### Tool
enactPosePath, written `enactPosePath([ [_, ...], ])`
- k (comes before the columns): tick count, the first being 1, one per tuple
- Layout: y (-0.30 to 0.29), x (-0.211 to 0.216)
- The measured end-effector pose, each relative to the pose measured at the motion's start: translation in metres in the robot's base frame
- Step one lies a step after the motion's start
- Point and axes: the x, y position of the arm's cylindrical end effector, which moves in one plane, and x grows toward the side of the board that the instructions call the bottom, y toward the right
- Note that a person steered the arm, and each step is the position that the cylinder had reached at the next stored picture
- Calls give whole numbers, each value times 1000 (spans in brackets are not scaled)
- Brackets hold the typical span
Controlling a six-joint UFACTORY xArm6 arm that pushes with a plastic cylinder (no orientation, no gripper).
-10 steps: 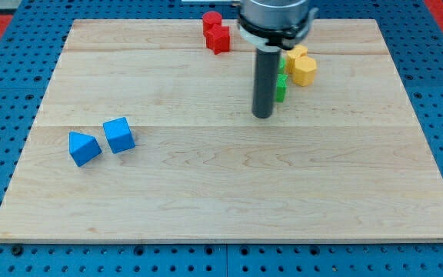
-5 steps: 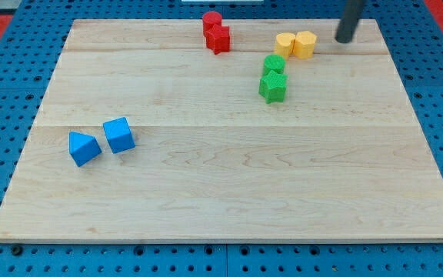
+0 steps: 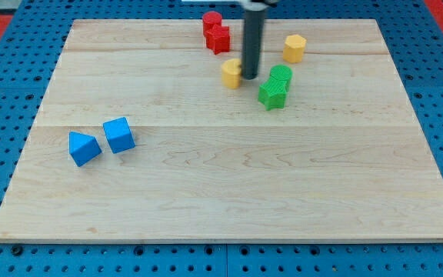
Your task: Put the yellow heart at the top of the blue triangle
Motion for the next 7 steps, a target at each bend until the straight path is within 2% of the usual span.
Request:
enactPosePath([
  [1, -76, -25],
  [2, -148, -24],
  [3, -187, -1],
  [4, -218, 31],
  [5, -195, -10],
  [6, -260, -23],
  [7, -232, 20],
])
